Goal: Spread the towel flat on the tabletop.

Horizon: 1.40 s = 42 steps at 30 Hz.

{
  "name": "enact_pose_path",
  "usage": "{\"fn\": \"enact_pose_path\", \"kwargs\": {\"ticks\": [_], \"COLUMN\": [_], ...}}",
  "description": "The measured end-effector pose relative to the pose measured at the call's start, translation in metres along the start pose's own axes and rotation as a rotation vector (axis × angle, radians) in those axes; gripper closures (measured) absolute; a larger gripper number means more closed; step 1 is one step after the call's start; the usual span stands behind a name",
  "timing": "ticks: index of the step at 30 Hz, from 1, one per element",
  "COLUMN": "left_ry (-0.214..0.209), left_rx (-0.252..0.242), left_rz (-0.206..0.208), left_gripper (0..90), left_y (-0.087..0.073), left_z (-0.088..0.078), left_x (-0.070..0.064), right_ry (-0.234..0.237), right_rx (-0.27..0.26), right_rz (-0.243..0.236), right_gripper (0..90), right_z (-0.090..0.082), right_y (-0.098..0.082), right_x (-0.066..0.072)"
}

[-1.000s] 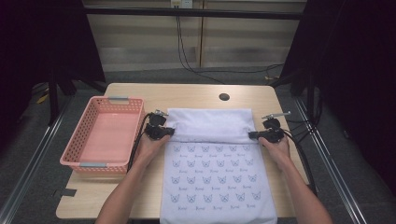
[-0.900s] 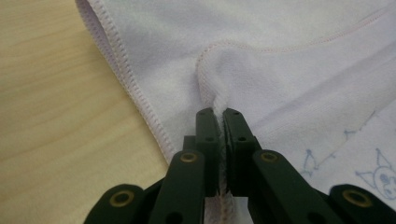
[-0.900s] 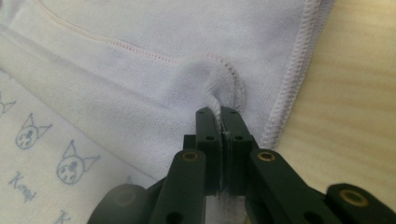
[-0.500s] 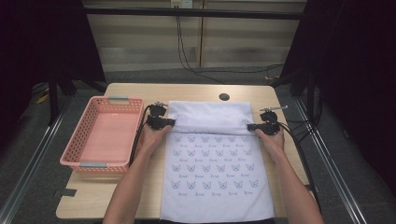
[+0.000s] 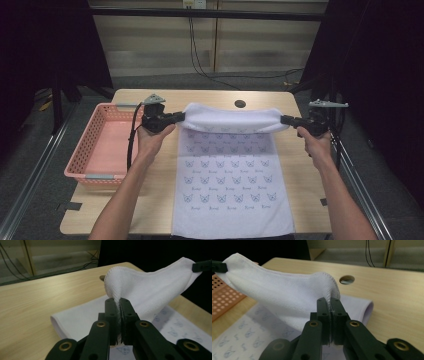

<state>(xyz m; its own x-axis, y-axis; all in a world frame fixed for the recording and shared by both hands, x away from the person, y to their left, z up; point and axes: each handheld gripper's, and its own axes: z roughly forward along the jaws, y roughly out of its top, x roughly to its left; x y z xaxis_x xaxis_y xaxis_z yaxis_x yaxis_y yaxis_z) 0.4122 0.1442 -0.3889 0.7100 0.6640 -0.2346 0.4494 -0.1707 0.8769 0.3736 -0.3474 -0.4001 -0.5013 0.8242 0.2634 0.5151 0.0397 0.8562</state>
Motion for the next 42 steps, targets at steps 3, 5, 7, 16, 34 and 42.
{"fn": "enact_pose_path", "kwargs": {"ticks": [3,5,7,16,34,42], "left_ry": [-0.032,-0.055,-0.053,-0.114,-0.221,-0.325], "left_rx": [-0.010,-0.039,-0.053,-0.085,0.230,0.395], "left_rz": [0.017,0.030,0.033,0.103,0.042,0.101], "left_gripper": [86.4,86.3,86.4,86.3,84.6,80.9], "left_y": [0.004,0.001,-0.004,-0.017,-0.146,-0.163], "left_z": [-0.018,-0.030,-0.041,-0.086,-0.075,-0.075], "left_x": [-0.014,-0.022,-0.028,-0.064,-0.068,-0.076], "right_ry": [0.024,0.074,0.080,0.122,0.165,0.185], "right_rx": [-0.037,-0.075,-0.075,-0.114,0.182,0.300], "right_rz": [-0.034,-0.036,-0.055,-0.121,-0.101,-0.109], "right_gripper": [87.0,87.0,87.0,87.0,82.1,81.1], "right_z": [-0.019,-0.033,-0.043,-0.087,-0.085,-0.100], "right_y": [0.004,-0.001,-0.008,-0.020,-0.138,-0.164], "right_x": [0.013,0.024,0.032,0.063,0.086,0.099]}}
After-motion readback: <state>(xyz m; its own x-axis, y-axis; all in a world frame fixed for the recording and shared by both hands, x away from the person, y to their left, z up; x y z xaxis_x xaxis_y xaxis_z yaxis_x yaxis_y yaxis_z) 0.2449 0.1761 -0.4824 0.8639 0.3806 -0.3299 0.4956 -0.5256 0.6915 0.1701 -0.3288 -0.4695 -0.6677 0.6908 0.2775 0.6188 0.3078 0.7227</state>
